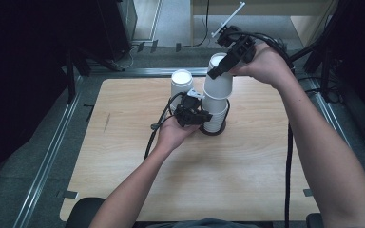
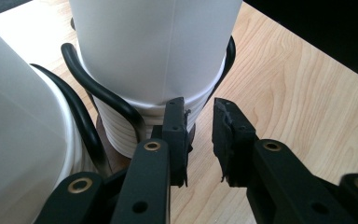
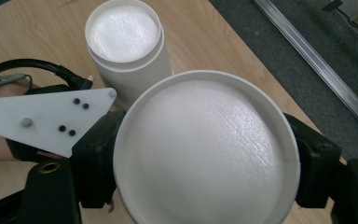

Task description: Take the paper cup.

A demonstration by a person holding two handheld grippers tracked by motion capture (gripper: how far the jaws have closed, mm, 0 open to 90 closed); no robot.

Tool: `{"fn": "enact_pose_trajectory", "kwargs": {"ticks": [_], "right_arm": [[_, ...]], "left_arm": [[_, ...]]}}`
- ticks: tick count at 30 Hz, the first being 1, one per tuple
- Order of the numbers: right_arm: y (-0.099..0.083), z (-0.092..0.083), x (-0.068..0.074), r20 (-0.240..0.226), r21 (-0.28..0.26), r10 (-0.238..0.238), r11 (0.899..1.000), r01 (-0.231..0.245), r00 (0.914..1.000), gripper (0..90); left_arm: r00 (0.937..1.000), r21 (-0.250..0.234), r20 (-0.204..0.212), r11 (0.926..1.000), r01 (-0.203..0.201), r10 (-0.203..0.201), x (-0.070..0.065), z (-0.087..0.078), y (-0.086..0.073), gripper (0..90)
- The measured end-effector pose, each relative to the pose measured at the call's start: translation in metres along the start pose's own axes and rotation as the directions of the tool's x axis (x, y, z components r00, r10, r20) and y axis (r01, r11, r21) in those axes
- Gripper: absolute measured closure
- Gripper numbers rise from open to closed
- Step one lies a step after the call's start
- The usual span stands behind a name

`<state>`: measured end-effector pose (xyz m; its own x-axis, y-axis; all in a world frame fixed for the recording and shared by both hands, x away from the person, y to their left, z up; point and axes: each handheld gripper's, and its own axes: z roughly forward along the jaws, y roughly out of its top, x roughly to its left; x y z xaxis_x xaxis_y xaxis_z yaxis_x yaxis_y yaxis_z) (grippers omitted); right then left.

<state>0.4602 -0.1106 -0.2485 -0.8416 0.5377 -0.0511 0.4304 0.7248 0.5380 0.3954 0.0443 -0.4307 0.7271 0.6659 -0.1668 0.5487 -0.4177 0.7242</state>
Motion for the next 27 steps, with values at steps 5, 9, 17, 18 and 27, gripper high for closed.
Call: {"fn": "enact_pose_trajectory", "kwargs": {"ticks": [5,9,17,18,27], "right_arm": [[0.006,-0.019,0.006,0.013,0.007,-0.011,1.0,0.01,0.9999,24.4],[0.009,-0.033,0.006,0.007,0.016,-0.014,1.0,0.014,0.9999,24.4],[-0.007,-0.055,0.009,-0.046,0.015,-0.019,1.0,0.02,0.9987,24.2],[-0.011,-0.056,0.009,-0.051,0.012,-0.023,1.0,0.023,0.9984,24.2],[-0.045,-0.053,0.023,-0.116,0.008,-0.047,0.999,0.048,0.9922,24.2]], "left_arm": [[0.9998,-0.005,0.021,1.0,-0.005,0.005,0.0,-0.002,-0.001,67.8],[0.9995,-0.003,0.027,0.9999,-0.015,0.015,0.0,-0.006,-0.001,63.7],[0.995,-0.007,0.097,0.9997,-0.023,0.024,0.001,-0.02,-0.007,57.4],[0.9935,-0.013,0.111,0.9996,-0.023,0.024,0.001,-0.023,-0.009,56.6],[0.9847,-0.023,0.168,0.9988,-0.044,0.047,0.004,-0.042,-0.017,49.7]]}}
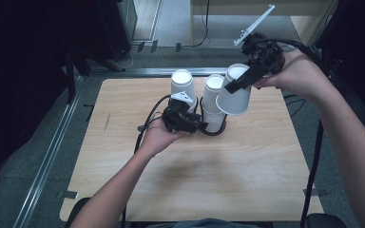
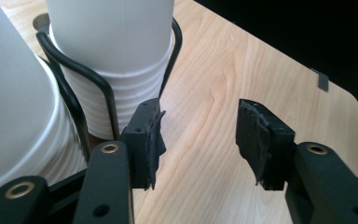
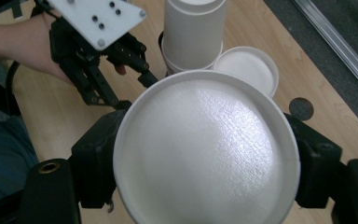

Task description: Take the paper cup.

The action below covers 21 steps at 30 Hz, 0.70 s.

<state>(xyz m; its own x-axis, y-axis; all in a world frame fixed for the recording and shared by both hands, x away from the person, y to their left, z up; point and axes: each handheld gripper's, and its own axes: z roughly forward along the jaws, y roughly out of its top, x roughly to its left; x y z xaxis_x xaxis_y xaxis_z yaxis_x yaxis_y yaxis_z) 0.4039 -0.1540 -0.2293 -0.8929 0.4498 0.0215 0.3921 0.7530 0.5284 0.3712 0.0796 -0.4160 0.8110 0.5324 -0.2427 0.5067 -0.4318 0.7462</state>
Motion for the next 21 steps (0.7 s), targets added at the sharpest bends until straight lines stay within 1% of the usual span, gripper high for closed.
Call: {"fn": "enact_pose_trajectory", "kwargs": {"ticks": [2,4,6,10,11,13,14,19,20,21], "right_arm": [[-0.007,0.004,0.003,-0.01,-0.006,-0.014,1.0,0.014,0.9999,24.2],[-0.015,0.008,0.005,-0.027,-0.012,-0.01,1.0,0.009,0.9996,24.2],[-0.023,0.015,0.006,-0.045,-0.012,-0.017,1.0,0.017,0.9989,24.1],[-0.036,0.03,0.012,-0.068,-0.021,-0.041,0.999,0.039,0.9969,24.1],[-0.038,0.033,0.013,-0.073,-0.024,-0.048,0.999,0.046,0.9962,24.1],[-0.044,0.041,0.015,-0.09,-0.03,-0.059,0.998,0.057,0.9941,24.1],[-0.046,0.044,0.016,-0.093,-0.028,-0.06,0.998,0.058,0.9938,24.0],[-0.06,0.065,0.022,-0.115,-0.033,-0.088,0.996,0.085,0.9894,24.0],[-0.063,0.068,0.023,-0.121,-0.032,-0.089,0.996,0.086,0.9887,24.0],[-0.065,0.072,0.024,-0.124,-0.035,-0.09,0.996,0.087,0.9881,24.0]], "left_arm": [[0.9998,-0.002,0.017,0.9999,-0.014,0.014,-0.001,-0.003,-0.003,48.1],[0.999,-0.005,0.031,0.9994,-0.033,0.033,-0.001,-0.006,-0.005,46.8],[0.9979,-0.004,0.042,0.9988,-0.048,0.048,-0.001,-0.009,-0.007,45.8],[0.9953,-0.005,0.05,0.9965,-0.083,0.083,-0.001,-0.014,-0.014,44.5],[0.9949,-0.002,0.054,0.9964,-0.085,0.085,0.0,-0.015,-0.016,44.1],[0.9954,0.014,0.058,0.997,-0.077,0.076,0.001,-0.015,-0.019,43.7],[0.9949,0.022,0.062,0.9965,-0.081,0.079,0.002,-0.016,-0.021,43.7],[0.9918,0.009,0.077,0.9947,-0.103,0.102,0.005,-0.018,-0.034,42.3],[0.9915,0.008,0.083,0.9948,-0.102,0.101,0.005,-0.018,-0.035,42.2],[0.99,0.011,0.09,0.9938,-0.11,0.109,0.006,-0.018,-0.037,41.5]]}}
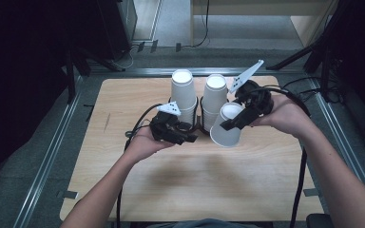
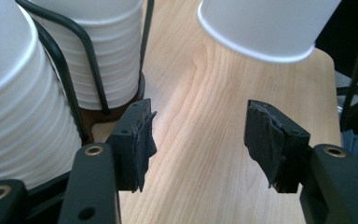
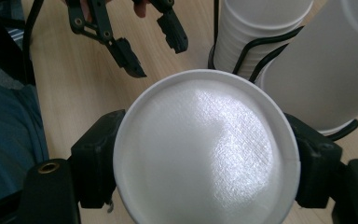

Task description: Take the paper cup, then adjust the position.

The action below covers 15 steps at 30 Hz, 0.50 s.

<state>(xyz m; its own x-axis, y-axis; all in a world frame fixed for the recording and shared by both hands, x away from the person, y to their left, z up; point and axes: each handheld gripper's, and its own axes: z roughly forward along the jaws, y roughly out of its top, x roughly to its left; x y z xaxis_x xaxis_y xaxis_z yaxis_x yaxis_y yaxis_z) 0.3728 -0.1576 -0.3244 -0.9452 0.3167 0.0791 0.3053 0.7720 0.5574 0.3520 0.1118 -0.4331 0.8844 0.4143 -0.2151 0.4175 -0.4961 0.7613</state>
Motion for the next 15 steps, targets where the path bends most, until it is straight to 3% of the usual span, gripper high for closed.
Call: {"fn": "enact_pose_trajectory", "kwargs": {"ticks": [5,9,15], "right_arm": [[-0.014,0.019,0.002,-0.019,-0.014,0.0,1.0,-0.001,0.9998,24.0],[-0.027,0.036,0.003,-0.041,-0.019,0.002,1.0,-0.003,0.9992,24.0],[-0.041,0.056,0.005,-0.08,-0.054,0.025,0.998,-0.03,0.9965,24.0]], "left_arm": [[0.9986,0.001,0.013,0.9987,-0.05,0.05,-0.001,0.0,-0.004,37.3],[0.9994,-0.012,0.02,0.9995,-0.03,0.03,0.0,0.001,-0.01,33.9],[0.9994,0.03,0.034,0.9995,-0.005,0.004,0.002,0.005,-0.016,21.2]]}}
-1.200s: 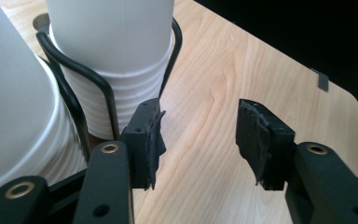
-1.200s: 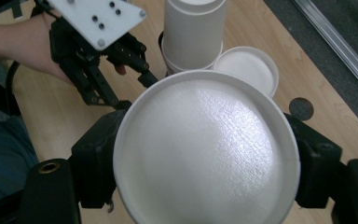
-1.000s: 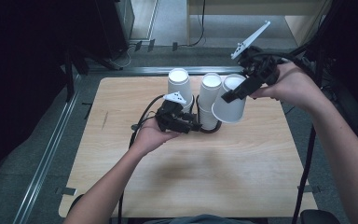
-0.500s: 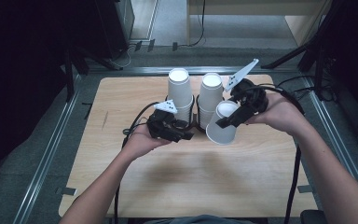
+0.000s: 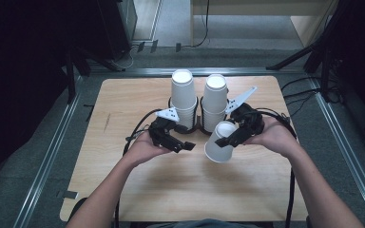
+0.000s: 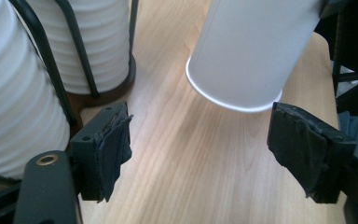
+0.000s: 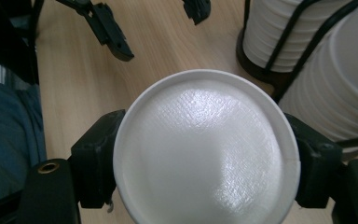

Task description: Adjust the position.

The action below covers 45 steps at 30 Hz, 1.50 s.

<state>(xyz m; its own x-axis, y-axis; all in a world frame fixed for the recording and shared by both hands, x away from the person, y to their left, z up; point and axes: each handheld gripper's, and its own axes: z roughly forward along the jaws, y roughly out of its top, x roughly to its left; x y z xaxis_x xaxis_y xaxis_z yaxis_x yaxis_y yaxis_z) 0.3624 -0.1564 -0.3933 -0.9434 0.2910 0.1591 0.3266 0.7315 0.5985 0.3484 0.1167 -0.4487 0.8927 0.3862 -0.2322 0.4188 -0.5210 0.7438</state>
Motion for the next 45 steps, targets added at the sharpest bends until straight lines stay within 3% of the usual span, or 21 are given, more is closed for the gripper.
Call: {"fn": "enact_pose_trajectory", "kwargs": {"ticks": [3,13,20,26,36,41,45], "right_arm": [[-0.002,0.005,0.002,-0.013,-0.013,-0.001,1.0,0.001,0.9999,24.0],[-0.01,0.032,0.007,-0.045,-0.031,-0.029,0.999,0.028,0.9985,24.0],[-0.015,0.042,0.006,-0.058,-0.055,-0.015,0.998,0.012,0.9982,24.0],[-0.012,0.047,0.007,-0.073,-0.072,-0.011,0.997,0.006,0.9973,24.0],[-0.008,0.049,0.008,-0.081,-0.099,-0.004,0.995,-0.004,0.9967,24.0],[-0.003,0.047,0.012,-0.082,-0.113,-0.012,0.994,0.003,0.9966,24.1],[0.001,0.043,0.016,-0.08,-0.127,-0.021,0.992,0.011,0.9965,24.1]], "left_arm": [[1.0,0.004,-0.003,1.0,0.005,-0.005,0.001,0.001,-0.002,18.0],[0.9985,0.017,0.053,0.9998,0.011,-0.011,0.004,0.005,-0.011,0.4],[0.9953,0.035,0.095,0.9991,-0.025,0.022,0.001,0.014,-0.016,0.0],[0.9933,0.064,0.104,0.9962,-0.059,0.052,-0.004,0.027,-0.016,0.0],[0.99,0.069,0.122,0.9945,-0.08,0.071,-0.007,0.042,-0.014,0.0],[0.9826,0.064,0.163,0.9929,-0.1,0.089,-0.009,0.046,-0.013,0.0],[0.9819,0.051,0.158,0.9922,-0.114,0.105,-0.013,0.047,-0.011,0.0]]}}
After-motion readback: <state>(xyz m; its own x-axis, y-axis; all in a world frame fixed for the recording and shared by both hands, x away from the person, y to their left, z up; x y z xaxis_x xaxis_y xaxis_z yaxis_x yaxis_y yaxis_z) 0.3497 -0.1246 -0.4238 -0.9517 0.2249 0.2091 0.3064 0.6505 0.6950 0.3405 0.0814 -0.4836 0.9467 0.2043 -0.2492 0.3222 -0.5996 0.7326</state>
